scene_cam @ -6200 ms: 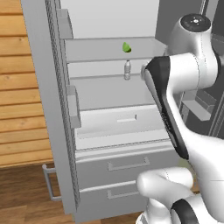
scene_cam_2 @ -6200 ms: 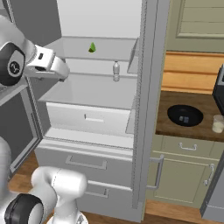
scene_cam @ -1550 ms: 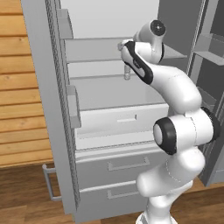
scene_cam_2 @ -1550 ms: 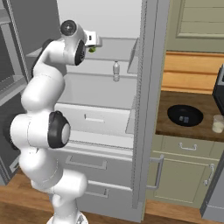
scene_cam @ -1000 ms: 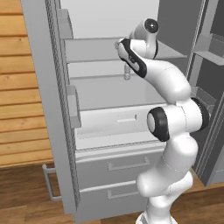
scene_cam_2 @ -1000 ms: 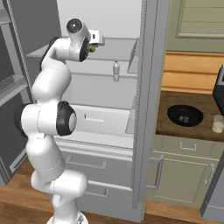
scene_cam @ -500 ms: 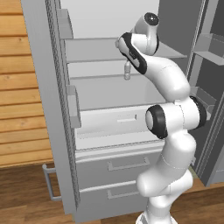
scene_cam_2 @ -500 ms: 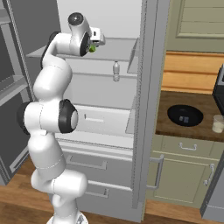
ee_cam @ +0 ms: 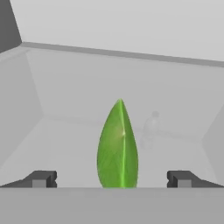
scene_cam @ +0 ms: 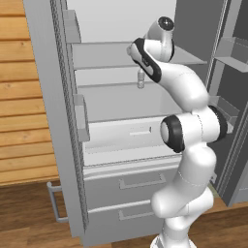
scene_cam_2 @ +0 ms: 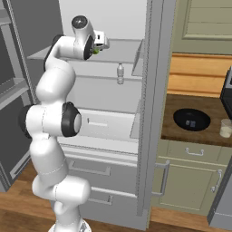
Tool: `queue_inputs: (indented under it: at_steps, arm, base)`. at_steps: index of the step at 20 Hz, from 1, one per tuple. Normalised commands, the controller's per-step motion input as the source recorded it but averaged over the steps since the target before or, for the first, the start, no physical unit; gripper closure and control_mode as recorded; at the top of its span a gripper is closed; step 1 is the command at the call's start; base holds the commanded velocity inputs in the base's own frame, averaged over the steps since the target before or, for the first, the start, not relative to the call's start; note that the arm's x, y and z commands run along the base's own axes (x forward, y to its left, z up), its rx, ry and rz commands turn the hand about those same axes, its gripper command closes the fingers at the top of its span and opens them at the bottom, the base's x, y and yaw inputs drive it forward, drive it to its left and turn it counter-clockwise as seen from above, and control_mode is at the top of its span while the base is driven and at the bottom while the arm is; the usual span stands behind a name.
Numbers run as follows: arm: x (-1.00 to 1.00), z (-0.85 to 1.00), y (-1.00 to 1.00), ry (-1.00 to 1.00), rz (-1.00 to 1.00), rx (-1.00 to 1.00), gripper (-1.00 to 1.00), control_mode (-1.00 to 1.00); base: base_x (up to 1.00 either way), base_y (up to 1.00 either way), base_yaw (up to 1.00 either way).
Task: Grab a lemon wedge from the fridge and one ice cube from the ice bowl, and put them in the glass of lemonade.
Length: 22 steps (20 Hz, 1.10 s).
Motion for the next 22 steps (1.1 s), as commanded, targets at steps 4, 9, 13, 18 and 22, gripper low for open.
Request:
queue_inputs:
  at_steps: [4, 9, 13, 18, 22]
  arm:
    - [0.17, 0.16, 0.00, 0.08, 0.00, 0.00, -1.00, -1.00]
    - [0.27, 0.25, 0.00, 0.12, 0.00, 0.00, -1.00, -1.00]
    - [0.05, -0.06, -0.03, 0.04, 0.00, 0.00, -1.00, -1.00]
    - [0.02, -0.46, 0.00, 0.00, 0.00, 0.00, -1.00, -1.00]
    - [0.00, -0.43, 0.00, 0.00, 0.00, 0.00, -1.00, -1.00]
  base:
    - [0.00, 0.00, 0.00]
    - [0.00, 0.00, 0.00]
    - [0.00, 0.00, 0.00]
    - [0.00, 0.00, 0.00]
    - [0.00, 0.00, 0.00]
